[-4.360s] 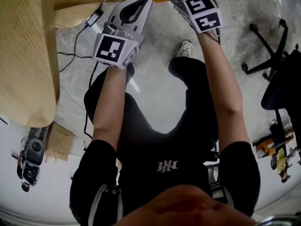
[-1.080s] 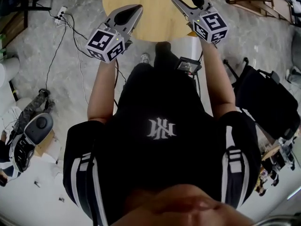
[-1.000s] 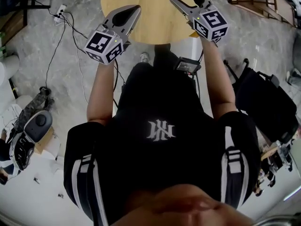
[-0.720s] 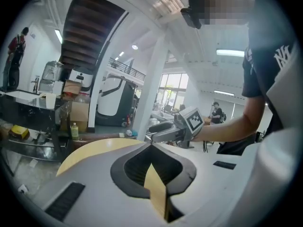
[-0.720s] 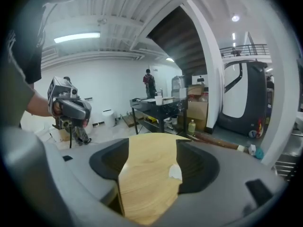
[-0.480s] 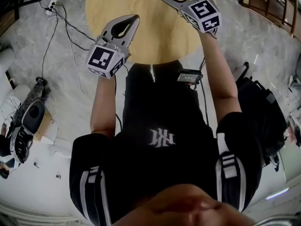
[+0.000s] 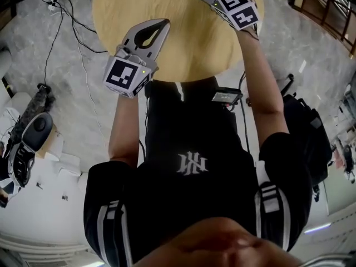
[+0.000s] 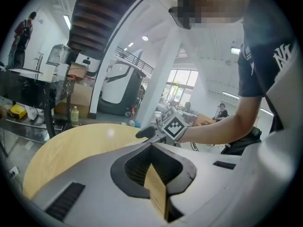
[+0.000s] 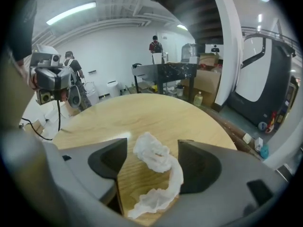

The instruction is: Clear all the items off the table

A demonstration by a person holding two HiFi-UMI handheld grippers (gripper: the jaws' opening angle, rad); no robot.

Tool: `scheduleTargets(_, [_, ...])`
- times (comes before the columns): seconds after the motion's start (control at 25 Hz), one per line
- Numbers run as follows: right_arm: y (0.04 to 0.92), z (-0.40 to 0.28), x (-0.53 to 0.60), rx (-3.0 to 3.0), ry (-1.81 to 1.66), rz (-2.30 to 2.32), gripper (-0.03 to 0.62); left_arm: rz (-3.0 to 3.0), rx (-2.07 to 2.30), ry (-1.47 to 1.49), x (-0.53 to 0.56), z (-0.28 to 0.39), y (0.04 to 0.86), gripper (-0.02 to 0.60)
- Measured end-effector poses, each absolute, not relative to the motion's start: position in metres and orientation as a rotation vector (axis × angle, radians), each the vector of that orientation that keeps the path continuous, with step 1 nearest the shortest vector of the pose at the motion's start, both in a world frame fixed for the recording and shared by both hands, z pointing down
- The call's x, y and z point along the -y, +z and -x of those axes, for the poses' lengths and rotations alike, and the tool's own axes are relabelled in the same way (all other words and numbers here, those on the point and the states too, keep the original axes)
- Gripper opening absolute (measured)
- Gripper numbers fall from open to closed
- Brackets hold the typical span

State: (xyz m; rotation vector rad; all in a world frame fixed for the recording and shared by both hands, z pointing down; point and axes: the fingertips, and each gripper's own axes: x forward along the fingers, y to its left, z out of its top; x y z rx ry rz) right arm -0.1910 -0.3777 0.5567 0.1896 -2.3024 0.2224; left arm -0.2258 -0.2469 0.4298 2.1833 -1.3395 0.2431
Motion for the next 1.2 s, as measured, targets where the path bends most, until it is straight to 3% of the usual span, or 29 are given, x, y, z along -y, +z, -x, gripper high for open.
scheduleTargets(0.24, [0.573,0.181,0.376,2.201,0.12,-0.156,0.192,-2.186,1.354,0.26,0.237,0.232,0.423,0.012])
scheduleTargets(0.28, [0.576,0.178,0.375,2.185,0.107,-0.149,0.19,-2.184,1.357,0.26,0.234,0.232,0.421,0.012])
scheduleTargets(0.44, [0.574,0.17,0.375,2.172,0.076,-0.155,0.063,-2.197,1.369,0.258,0.227,0.232,0.415,0.012])
scheduleTargets(0.8, [0.501,0.174,0.351,2.261,0.05,-0.259,0.038,-2.266,1.389,0.254,0.197,0.238,0.376,0.012])
scheduleTargets(1.2, [0.328,0.128,0.239,2.428,-0.063,-0.476,0.034,-2.48,1.319,0.229,0.134,0.191,0.291,0.012])
